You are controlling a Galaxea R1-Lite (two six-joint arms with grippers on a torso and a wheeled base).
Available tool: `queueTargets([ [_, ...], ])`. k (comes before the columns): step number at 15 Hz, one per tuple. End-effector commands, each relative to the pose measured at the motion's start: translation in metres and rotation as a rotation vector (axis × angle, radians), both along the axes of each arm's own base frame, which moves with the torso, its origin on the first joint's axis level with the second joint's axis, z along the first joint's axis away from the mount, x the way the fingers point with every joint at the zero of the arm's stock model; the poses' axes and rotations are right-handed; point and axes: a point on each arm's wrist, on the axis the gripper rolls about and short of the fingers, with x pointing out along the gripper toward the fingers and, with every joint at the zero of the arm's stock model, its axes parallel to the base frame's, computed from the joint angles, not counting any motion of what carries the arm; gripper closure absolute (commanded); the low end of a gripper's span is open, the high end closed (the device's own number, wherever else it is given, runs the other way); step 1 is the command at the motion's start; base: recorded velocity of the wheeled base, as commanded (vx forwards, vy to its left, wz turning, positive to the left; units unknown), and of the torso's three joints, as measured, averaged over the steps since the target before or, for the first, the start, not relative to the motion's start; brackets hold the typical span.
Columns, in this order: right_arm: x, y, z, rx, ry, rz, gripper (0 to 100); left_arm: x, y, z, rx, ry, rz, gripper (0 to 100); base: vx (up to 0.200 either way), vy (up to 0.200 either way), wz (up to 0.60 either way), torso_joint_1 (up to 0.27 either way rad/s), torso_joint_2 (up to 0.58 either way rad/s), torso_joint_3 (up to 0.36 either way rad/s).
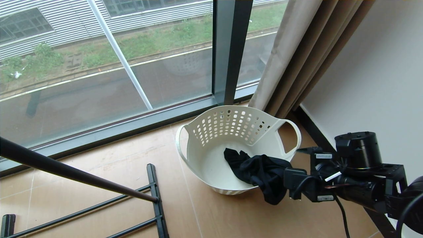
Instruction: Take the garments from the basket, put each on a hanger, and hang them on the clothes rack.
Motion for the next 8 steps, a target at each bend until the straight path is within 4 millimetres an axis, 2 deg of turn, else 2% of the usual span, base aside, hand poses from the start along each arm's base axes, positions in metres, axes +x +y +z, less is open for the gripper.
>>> queueTargets([
  [1,0.015,0.010,-0.011,-0.047,0.019,-0.006,0,0.000,0.000,0.000,0.000,0.000,0.001,0,0.000,0.000,0.00,0.000,0.00,0.000],
  [4,0.037,0.020,-0.017,-0.037,-0.031,-0.019,0,0.000,0.000,0.000,0.000,0.000,0.001,0,0.000,0.000,0.00,0.000,0.00,0.000],
  [5,0.049,0.026,-0.025,-0.020,-0.066,-0.021,0,0.000,0.000,0.000,0.000,0.000,0.001,0,0.000,0.000,0.00,0.000,0.00,0.000],
  [8,0.063,0.033,-0.034,-0.005,-0.096,-0.020,0,0.000,0.000,0.000,0.000,-0.002,0.001,0,0.000,0.000,0.00,0.000,0.00,0.000],
])
